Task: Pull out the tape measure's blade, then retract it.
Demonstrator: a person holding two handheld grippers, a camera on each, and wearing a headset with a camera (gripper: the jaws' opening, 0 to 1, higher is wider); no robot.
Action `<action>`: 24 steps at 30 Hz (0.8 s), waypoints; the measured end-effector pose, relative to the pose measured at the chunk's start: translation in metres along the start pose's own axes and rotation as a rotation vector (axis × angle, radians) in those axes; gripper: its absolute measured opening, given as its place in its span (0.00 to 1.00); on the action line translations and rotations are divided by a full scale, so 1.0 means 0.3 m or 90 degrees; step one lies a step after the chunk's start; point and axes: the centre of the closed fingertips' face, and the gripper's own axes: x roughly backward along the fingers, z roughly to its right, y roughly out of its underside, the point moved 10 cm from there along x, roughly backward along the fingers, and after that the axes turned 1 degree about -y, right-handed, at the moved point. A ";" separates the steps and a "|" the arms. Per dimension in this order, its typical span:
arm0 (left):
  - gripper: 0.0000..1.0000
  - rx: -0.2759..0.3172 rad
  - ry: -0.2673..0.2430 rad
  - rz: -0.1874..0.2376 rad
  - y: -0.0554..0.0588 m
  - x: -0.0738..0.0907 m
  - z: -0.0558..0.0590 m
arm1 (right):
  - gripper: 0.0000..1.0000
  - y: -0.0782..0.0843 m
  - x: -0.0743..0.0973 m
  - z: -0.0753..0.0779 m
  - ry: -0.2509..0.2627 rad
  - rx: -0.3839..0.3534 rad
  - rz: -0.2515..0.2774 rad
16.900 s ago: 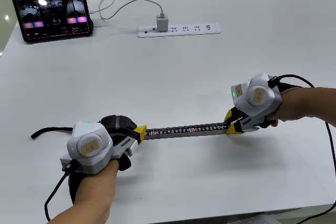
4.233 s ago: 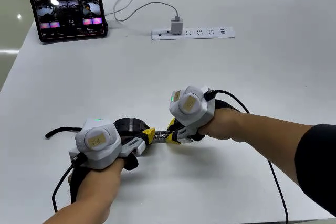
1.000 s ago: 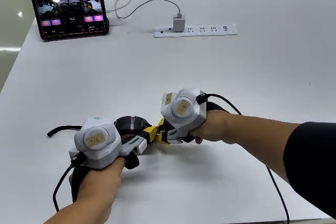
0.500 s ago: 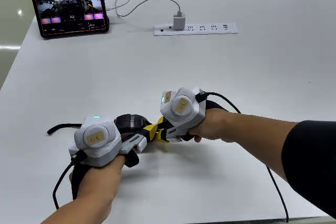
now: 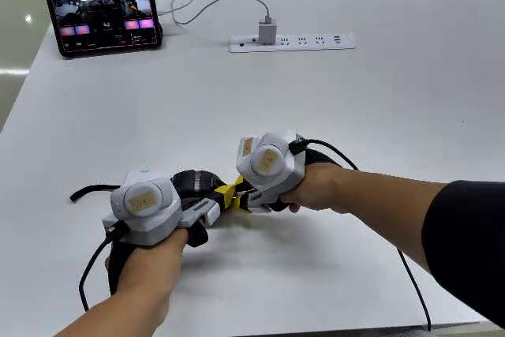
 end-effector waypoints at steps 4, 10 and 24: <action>0.63 0.002 0.010 -0.003 -0.009 0.005 -0.003 | 0.13 -0.002 0.016 0.004 0.006 -0.005 0.006; 0.66 -0.020 0.016 0.002 -0.037 0.008 -0.017 | 0.15 0.006 0.047 0.010 0.013 -0.022 0.012; 0.83 -0.049 0.016 0.006 -0.071 0.040 -0.064 | 0.19 0.045 0.148 0.016 0.045 -0.083 0.039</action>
